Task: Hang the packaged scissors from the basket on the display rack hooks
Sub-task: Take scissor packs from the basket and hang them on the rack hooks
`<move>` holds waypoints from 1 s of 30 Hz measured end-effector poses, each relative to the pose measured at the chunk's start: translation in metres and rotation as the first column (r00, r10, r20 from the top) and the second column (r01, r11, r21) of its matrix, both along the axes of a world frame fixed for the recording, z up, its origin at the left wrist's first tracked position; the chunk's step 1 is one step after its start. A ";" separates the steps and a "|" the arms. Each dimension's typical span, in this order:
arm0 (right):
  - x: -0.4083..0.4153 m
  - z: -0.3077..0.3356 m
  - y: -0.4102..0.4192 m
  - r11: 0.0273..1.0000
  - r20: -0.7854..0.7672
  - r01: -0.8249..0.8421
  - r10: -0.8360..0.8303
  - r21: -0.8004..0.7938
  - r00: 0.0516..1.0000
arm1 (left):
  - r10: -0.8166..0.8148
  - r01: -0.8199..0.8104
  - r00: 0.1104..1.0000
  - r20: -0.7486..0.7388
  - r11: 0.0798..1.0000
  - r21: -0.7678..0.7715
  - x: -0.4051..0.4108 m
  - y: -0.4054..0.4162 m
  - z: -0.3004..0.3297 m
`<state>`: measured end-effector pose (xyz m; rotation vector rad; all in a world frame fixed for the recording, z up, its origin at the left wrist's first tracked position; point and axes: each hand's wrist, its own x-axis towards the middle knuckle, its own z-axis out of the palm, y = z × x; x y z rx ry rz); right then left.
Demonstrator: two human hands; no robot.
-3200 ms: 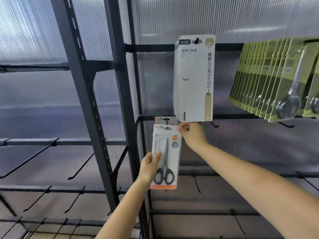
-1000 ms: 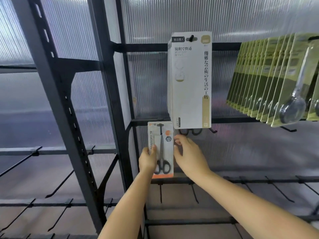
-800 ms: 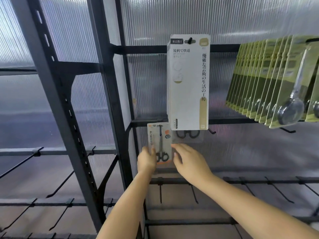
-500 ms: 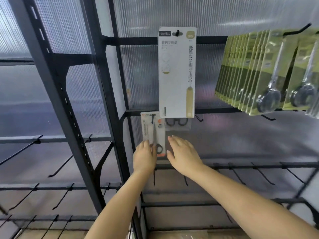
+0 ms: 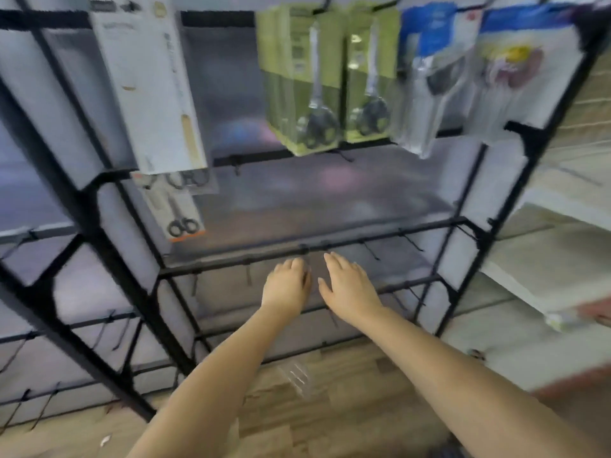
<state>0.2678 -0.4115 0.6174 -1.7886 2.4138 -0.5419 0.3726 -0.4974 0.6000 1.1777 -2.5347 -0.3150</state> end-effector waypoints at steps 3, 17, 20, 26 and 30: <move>-0.053 -0.026 0.076 0.990 0.044 0.134 -0.136 0.048 0.990 | -0.120 0.116 0.992 0.042 0.990 0.074 -0.065 0.065 -0.020; -0.202 -0.156 0.488 0.456 0.309 0.791 -0.884 0.408 0.350 | -0.730 0.560 0.614 0.302 0.672 0.485 -0.261 0.393 -0.142; -0.194 -0.180 0.541 0.288 0.347 0.842 -0.929 0.455 0.130 | -0.807 0.577 0.521 0.277 0.572 0.582 -0.264 0.432 -0.164; -0.164 -0.247 0.576 0.106 0.435 0.798 -0.876 0.594 -0.208 | -0.853 0.539 0.387 0.350 0.517 0.664 -0.270 0.459 -0.239; -0.144 -0.309 0.576 0.035 0.452 0.768 -0.826 0.640 -0.338 | -0.869 0.408 0.313 0.384 0.488 0.772 -0.275 0.451 -0.311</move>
